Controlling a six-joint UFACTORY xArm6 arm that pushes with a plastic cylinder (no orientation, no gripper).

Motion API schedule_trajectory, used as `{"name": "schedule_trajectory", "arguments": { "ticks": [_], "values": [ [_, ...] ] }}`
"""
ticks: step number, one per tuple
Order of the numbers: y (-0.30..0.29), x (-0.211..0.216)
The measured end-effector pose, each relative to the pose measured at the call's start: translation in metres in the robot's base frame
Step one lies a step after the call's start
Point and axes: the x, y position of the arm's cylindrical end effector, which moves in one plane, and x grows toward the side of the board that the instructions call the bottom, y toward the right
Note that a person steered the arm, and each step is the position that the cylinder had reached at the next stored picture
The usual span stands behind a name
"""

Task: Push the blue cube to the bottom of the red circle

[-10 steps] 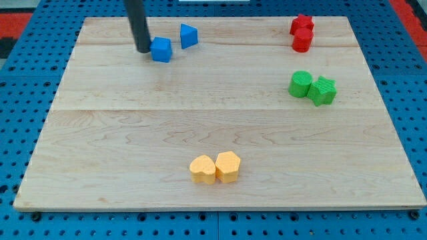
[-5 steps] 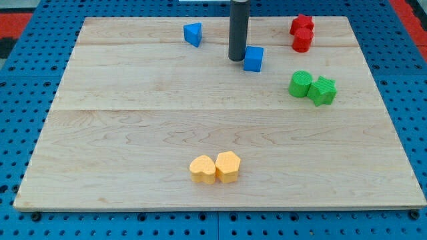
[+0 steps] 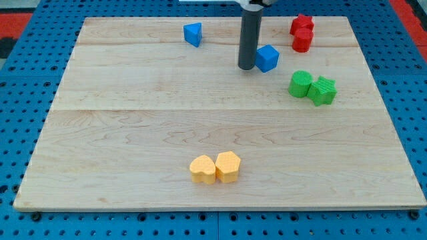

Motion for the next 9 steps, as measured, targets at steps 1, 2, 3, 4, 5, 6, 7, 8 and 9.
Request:
{"name": "schedule_trajectory", "arguments": {
  "ticks": [1, 2, 3, 4, 5, 6, 7, 8, 9],
  "values": [
    [-0.010, -0.004],
    [0.014, -0.015],
    [0.045, -0.023],
    [0.078, -0.024],
    [0.084, -0.024],
    [0.064, -0.012],
    [0.064, 0.022],
    [0.064, 0.049],
    [0.064, 0.070]
  ]
}}
